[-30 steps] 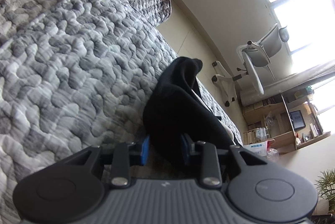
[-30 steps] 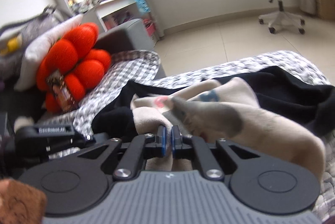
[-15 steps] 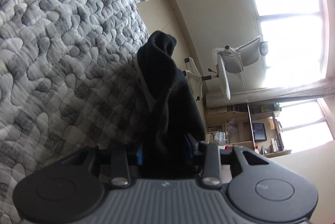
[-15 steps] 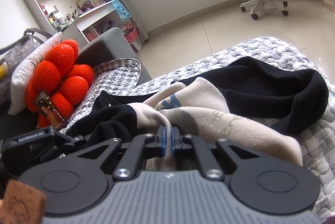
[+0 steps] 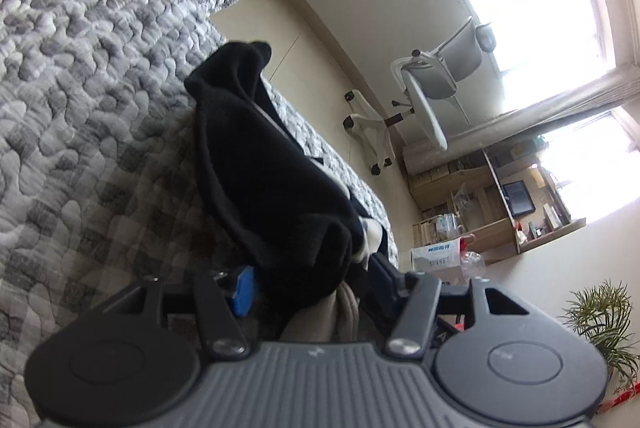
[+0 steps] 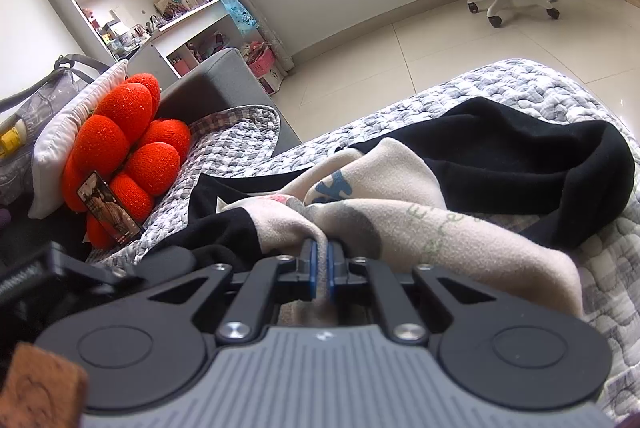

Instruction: Fold clothes

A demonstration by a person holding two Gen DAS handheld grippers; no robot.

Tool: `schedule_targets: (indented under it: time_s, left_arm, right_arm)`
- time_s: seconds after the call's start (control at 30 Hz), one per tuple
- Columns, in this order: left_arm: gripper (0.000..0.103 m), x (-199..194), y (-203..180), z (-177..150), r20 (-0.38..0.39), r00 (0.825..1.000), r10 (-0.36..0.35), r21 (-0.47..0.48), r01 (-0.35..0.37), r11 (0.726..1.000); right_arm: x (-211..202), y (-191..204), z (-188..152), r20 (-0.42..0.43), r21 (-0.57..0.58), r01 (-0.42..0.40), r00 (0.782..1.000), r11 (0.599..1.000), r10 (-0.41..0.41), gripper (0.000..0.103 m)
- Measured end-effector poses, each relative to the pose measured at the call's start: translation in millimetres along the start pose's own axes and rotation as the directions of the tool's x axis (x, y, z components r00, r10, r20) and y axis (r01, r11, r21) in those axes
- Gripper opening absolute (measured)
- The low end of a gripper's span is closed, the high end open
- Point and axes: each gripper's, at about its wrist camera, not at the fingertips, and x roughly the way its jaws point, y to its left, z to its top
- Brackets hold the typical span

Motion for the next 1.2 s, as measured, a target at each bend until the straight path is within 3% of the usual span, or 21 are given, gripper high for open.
schedule_targets:
  time_s: [0.07,0.13,0.2,0.23,0.27,0.37,0.5,0.6,0.73,0.9,1.07,1.2]
  left_arm:
    - [0.058,9,2,-5,-0.018,1.0,0.01,-0.006,-0.01,1.0]
    - [0.054,16,2,-7,0.011,0.999,0.046,0.0,-0.046,0.999]
    - [0.039,20,4,-7,0.04,0.997,0.073,-0.01,-0.072,0.997]
    - [0.021,21,6,-7,0.05,0.996,0.078,-0.023,-0.077,0.997]
    - [0.016,20,8,-6,0.061,0.994,0.086,-0.036,-0.084,0.996]
    - [0.013,10,8,-4,0.108,0.986,0.128,-0.042,-0.124,0.991]
    - [0.012,-17,3,4,0.224,0.957,0.185,-0.002,-0.189,0.982]
    - [0.011,-43,2,13,0.327,0.918,0.224,0.013,-0.242,0.97]
    - [0.01,-80,1,32,0.471,0.84,0.268,0.06,-0.333,0.941]
    - [0.01,-114,9,59,0.587,0.742,0.323,0.065,-0.441,0.895]
    - [0.01,-136,21,80,0.634,0.685,0.359,0.052,-0.501,0.864]
    - [0.01,-152,31,93,0.676,0.626,0.39,0.031,-0.553,0.833]
  right_arm:
    - [0,0,0,-0.002,0.002,-0.002,1.0,1.0,0.002,0.006]
    - [1,0,0,-0.004,0.003,-0.002,1.0,1.0,0.002,0.006]
    - [1,1,-1,-0.005,0.005,-0.002,1.0,1.0,0.002,0.006]
    - [1,1,-1,-0.008,0.006,-0.004,1.0,1.0,0.004,0.006]
    - [1,1,-1,-0.01,0.008,-0.007,1.0,1.0,0.007,0.007]
    - [1,2,-2,-0.018,0.006,-0.022,1.0,1.0,0.022,0.007]
    - [-1,6,-4,-0.027,0.017,-0.06,0.998,0.998,0.06,0.007]
    - [-3,11,-5,-0.036,0.033,-0.101,0.994,0.994,0.102,0.007]
    - [-6,20,-8,-0.043,0.035,-0.129,0.99,0.991,0.131,0.007]
    - [-9,36,-12,-0.062,0.016,-0.189,0.98,0.982,0.19,0.007]
    - [-5,59,-21,-0.099,0.005,-0.276,0.956,0.961,0.275,0.006]
    - [2,81,-27,-0.114,-0.003,-0.33,0.938,0.944,0.327,0.006]
